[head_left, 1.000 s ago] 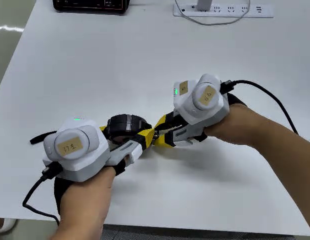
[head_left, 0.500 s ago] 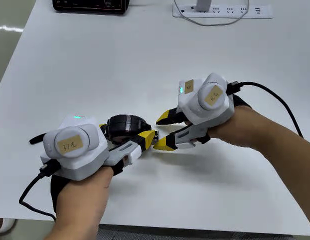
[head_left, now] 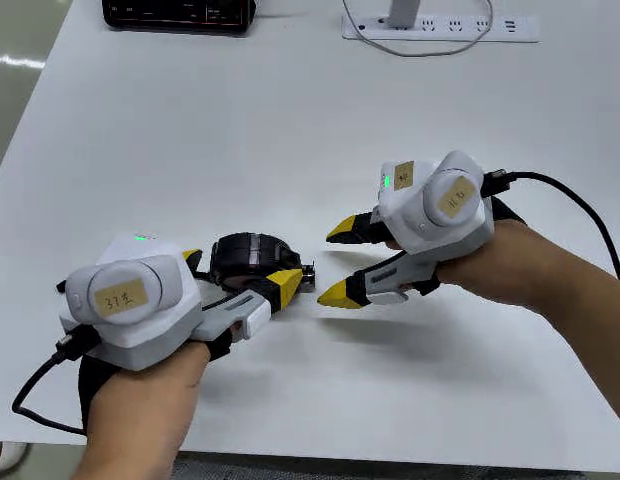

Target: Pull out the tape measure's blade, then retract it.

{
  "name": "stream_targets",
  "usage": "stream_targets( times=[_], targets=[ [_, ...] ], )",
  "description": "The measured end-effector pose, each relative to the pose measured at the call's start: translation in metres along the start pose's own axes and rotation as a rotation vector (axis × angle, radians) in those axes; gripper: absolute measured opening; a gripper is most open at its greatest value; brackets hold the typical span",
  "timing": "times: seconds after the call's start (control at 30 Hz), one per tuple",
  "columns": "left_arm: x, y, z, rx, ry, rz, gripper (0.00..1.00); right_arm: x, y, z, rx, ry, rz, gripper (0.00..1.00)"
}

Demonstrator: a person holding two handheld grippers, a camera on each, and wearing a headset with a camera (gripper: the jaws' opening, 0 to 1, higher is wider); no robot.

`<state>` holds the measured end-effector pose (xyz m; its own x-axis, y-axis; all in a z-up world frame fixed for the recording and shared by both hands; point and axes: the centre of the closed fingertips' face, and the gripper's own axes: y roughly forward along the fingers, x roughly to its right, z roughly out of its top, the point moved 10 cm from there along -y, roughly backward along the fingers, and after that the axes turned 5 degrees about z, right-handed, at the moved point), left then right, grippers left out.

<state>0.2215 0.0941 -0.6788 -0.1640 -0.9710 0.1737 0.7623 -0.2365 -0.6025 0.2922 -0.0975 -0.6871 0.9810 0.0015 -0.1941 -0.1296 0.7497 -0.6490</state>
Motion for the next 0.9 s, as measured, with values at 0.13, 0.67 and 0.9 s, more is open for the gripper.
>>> stream_targets(
  times=[0.13, 0.67, 0.9],
  targets=[
    [-0.003, -0.004, -0.001, -0.003, 0.024, 0.000, 0.73, -0.002, -0.005, -0.003, 0.015, 0.020, -0.015, 0.47],
    [-0.008, -0.021, -0.003, -0.008, 0.149, -0.040, 0.80, -0.018, -0.026, -0.009, 0.020, 0.043, -0.094, 0.63],
    [-0.011, -0.026, -0.001, -0.012, 0.186, -0.056, 0.82, -0.022, -0.036, -0.010, 0.037, 0.061, -0.119, 0.69]
  ],
)
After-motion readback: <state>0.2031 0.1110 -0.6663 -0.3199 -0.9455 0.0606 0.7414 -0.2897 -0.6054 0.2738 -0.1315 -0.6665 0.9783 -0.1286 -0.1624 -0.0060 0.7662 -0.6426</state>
